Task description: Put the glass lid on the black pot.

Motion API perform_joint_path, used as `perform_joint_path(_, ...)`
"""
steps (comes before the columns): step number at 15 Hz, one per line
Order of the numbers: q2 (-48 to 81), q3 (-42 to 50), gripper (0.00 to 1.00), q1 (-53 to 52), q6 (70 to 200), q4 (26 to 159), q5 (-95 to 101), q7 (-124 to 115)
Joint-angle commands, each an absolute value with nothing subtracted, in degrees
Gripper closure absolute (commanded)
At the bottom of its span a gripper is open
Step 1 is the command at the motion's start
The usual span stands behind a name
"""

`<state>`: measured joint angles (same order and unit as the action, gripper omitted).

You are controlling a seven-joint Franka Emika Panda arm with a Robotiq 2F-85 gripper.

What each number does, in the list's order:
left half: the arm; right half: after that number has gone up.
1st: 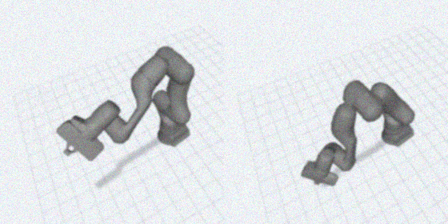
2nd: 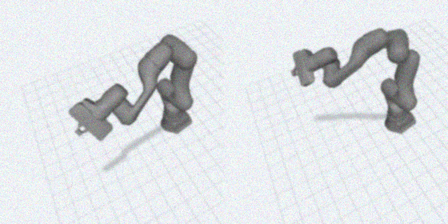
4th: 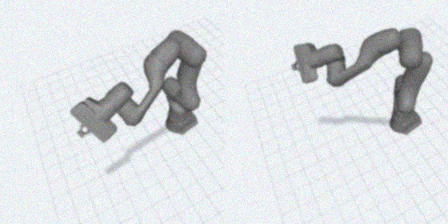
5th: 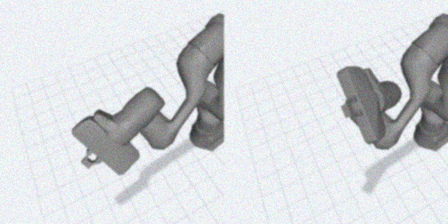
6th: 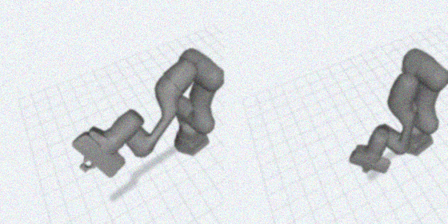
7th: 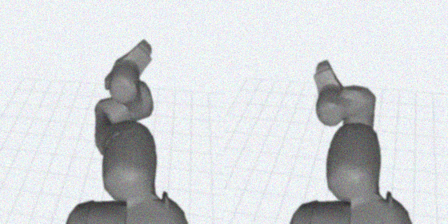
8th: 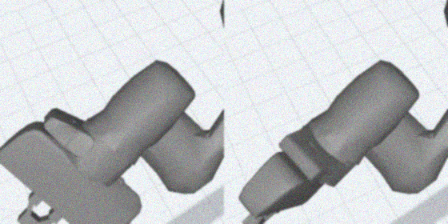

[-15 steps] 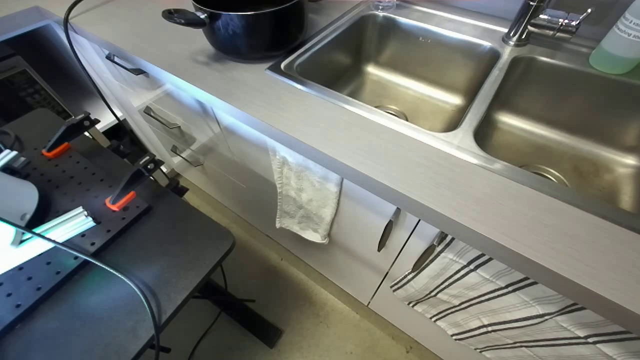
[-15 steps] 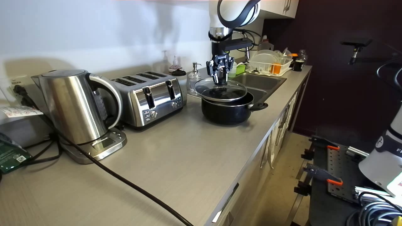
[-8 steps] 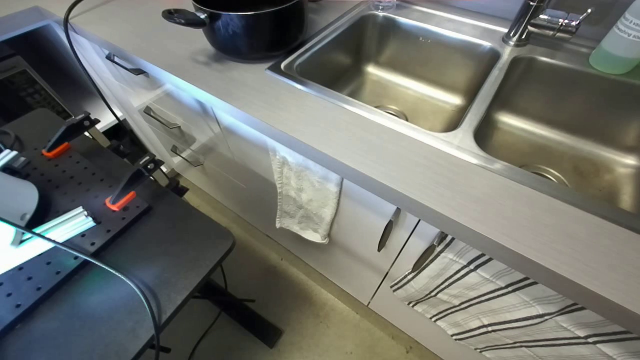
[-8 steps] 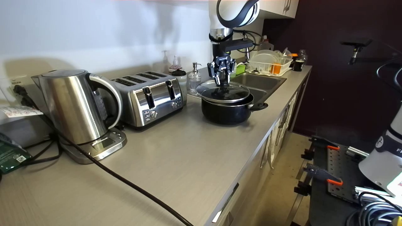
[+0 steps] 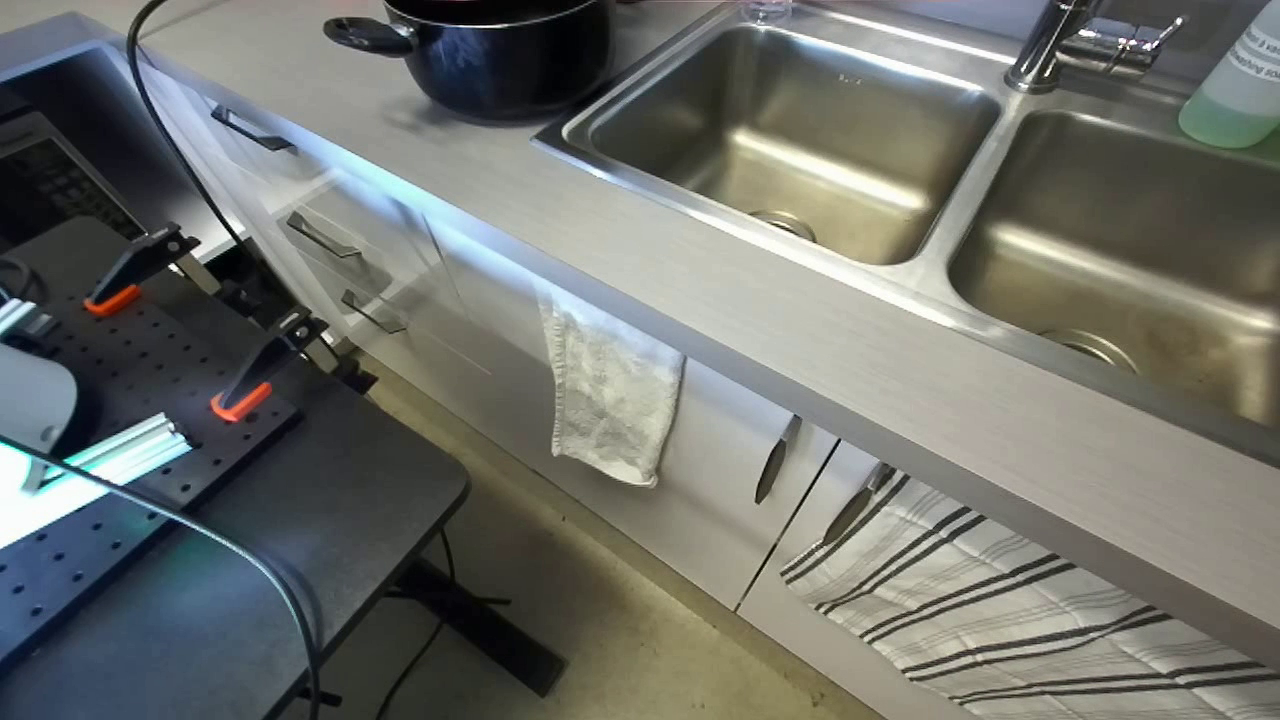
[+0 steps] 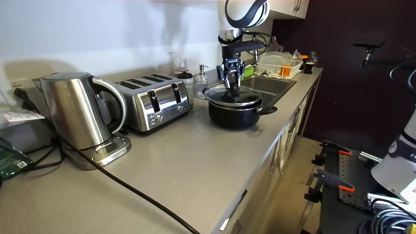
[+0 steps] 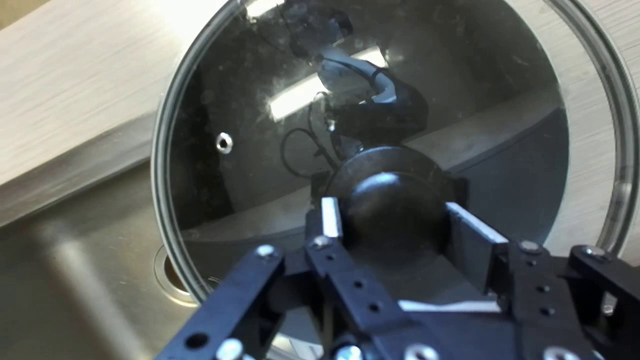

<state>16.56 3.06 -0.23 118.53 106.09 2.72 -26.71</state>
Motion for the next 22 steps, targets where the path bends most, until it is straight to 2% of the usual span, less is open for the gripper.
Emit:
perform_joint_path(1,15.8,3.7,0.74,0.2,116.7,105.3,0.8,-26.0)
perform_joint_path(22,18.4,4.1,0.74,0.5,116.4,104.7,0.4,-26.3)
